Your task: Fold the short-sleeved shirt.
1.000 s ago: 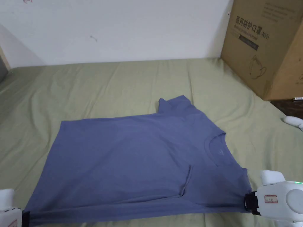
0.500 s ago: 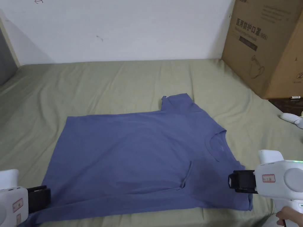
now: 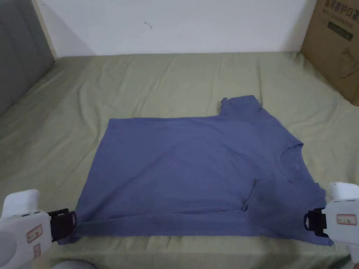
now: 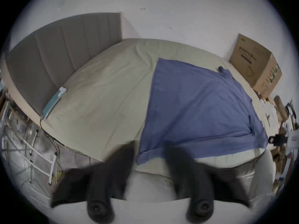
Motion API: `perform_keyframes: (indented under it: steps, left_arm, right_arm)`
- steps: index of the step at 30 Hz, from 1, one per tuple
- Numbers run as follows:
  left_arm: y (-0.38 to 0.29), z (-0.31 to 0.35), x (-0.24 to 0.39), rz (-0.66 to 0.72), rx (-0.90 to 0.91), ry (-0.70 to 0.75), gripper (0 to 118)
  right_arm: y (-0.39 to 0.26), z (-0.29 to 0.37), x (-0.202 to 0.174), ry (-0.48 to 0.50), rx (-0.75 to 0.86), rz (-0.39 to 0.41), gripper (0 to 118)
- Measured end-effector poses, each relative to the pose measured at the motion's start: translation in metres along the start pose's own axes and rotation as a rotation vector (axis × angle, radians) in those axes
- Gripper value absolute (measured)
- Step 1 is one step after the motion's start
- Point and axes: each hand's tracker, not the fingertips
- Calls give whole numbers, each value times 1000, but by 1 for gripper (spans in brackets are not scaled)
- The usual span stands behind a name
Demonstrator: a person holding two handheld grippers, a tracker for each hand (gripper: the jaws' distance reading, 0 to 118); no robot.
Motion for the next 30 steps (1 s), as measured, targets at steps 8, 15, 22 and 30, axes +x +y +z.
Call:
perform_keyframes:
  steps: [8, 15, 22, 30]
  left_arm:
    - [-10, -54, -12, 71, -141, -66, 45]
    - [-12, -64, 6, -39, -154, -8, 3]
    - [-6, -58, 9, -74, -150, 15, 3]
    - [-4, -60, 2, -83, -160, 17, 3]
  right_arm:
    - [-5, -11, 11, -34, -47, -13, 1]
    - [-14, -7, 16, -54, -74, 58, 6]
    - [-6, -13, 24, -118, -77, 61, 77]
    - [-1, -21, 38, -51, -118, 27, 0]
